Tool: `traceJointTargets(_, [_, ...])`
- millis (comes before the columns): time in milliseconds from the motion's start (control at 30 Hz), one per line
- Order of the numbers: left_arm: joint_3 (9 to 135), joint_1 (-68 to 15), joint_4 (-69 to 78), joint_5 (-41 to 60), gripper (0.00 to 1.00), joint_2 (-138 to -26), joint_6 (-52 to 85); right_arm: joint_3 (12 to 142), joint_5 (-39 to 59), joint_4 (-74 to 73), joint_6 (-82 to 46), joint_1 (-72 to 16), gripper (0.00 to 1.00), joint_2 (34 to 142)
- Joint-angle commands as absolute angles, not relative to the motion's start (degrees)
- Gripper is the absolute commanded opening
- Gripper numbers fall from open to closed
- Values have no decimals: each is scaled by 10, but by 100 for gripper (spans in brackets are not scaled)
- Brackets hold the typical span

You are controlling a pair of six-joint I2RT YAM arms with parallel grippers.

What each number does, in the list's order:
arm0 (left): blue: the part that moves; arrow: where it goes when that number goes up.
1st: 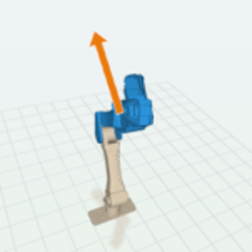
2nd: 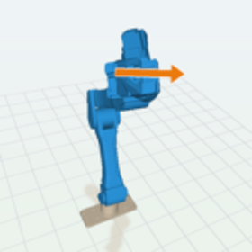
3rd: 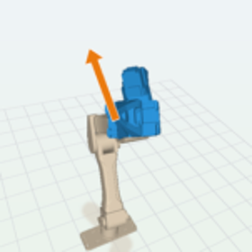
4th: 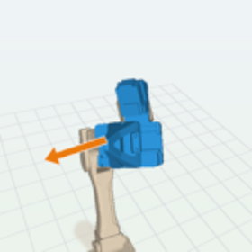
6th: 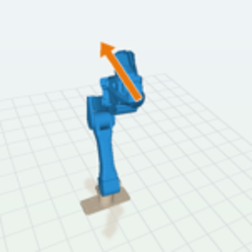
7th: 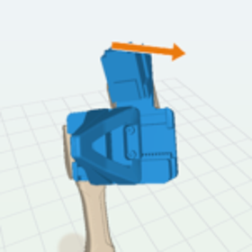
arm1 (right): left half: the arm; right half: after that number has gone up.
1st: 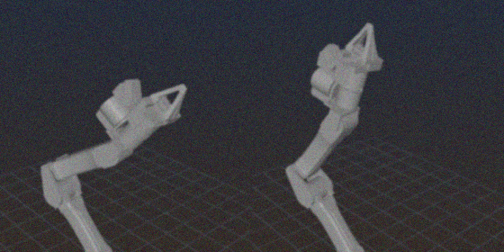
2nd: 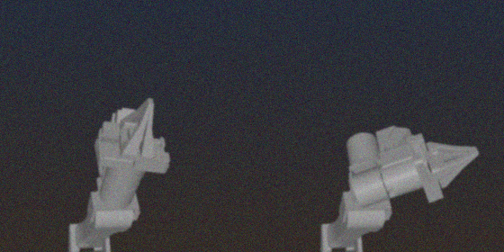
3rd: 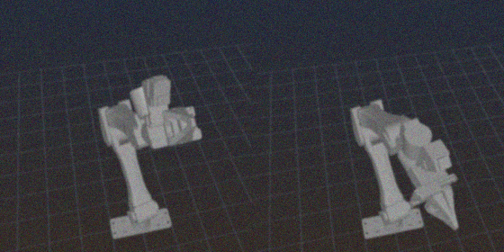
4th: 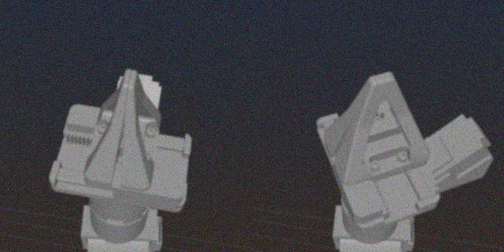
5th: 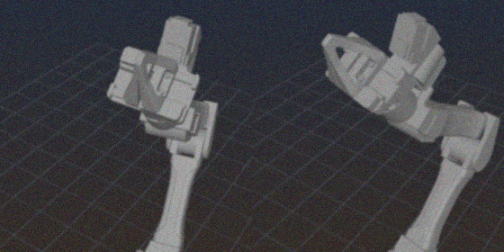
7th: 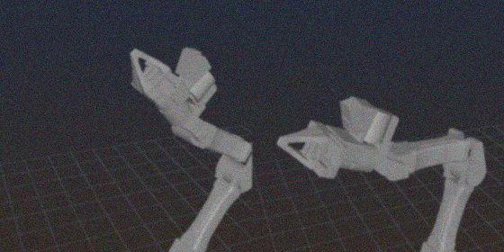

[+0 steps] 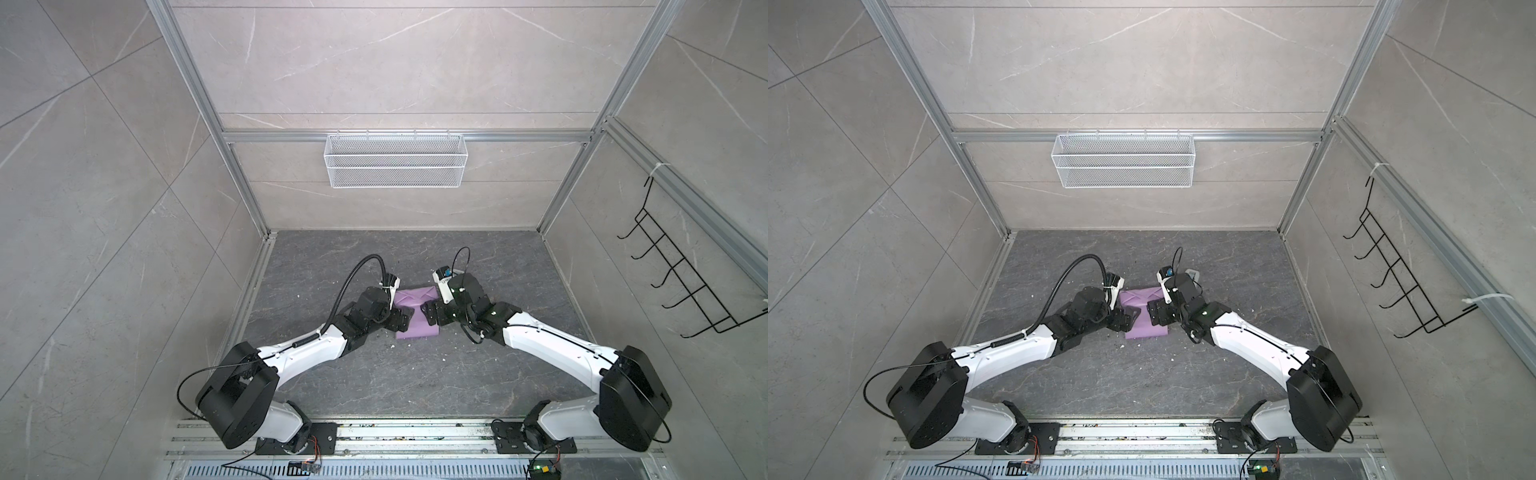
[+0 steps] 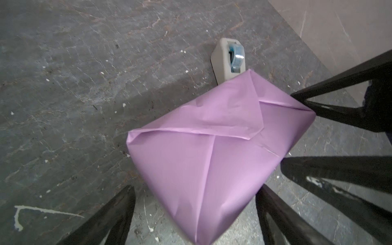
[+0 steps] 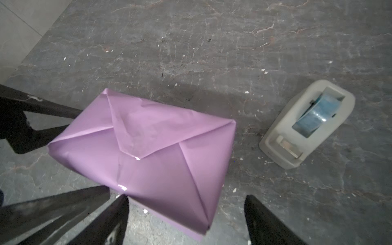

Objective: Wrap the gift box in paper

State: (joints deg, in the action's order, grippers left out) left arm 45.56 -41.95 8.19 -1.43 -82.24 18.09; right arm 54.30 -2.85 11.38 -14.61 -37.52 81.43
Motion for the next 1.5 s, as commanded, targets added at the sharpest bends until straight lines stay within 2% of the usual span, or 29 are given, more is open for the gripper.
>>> traceJointTargets(0, [498, -399, 78, -16, 90, -844, 196, 594, -65, 153, -161, -368, 87, 858])
traceJointTargets(200, [543, -351, 67, 37, 90, -867, 245, 656, -49, 168, -180, -344, 88, 899])
traceJointTargets(367, [506, -290, 130, 119, 90, -861, 345, 638, 37, 134, -226, -299, 89, 902])
traceJointTargets(467, [528, -274, 120, 148, 90, -893, 384, 648, 84, 102, -265, -286, 90, 935])
traceJointTargets(633, [596, -248, 70, 151, 89, -968, 424, 704, 82, 87, -308, -272, 89, 1017])
traceJointTargets(867, [655, -249, 65, 198, 78, -1060, 457, 745, 136, 77, -333, -261, 84, 1099])
traceJointTargets(1033, [654, -263, 69, 232, 66, -1081, 457, 703, 178, 43, -335, -262, 78, 1079])
traceJointTargets(1200, [602, -276, 90, 236, 59, -1053, 467, 653, 216, 14, -349, -266, 70, 1044])
traceJointTargets(1467, [487, -293, 119, 232, 62, -960, 487, 520, 193, -16, -401, -311, 69, 934])
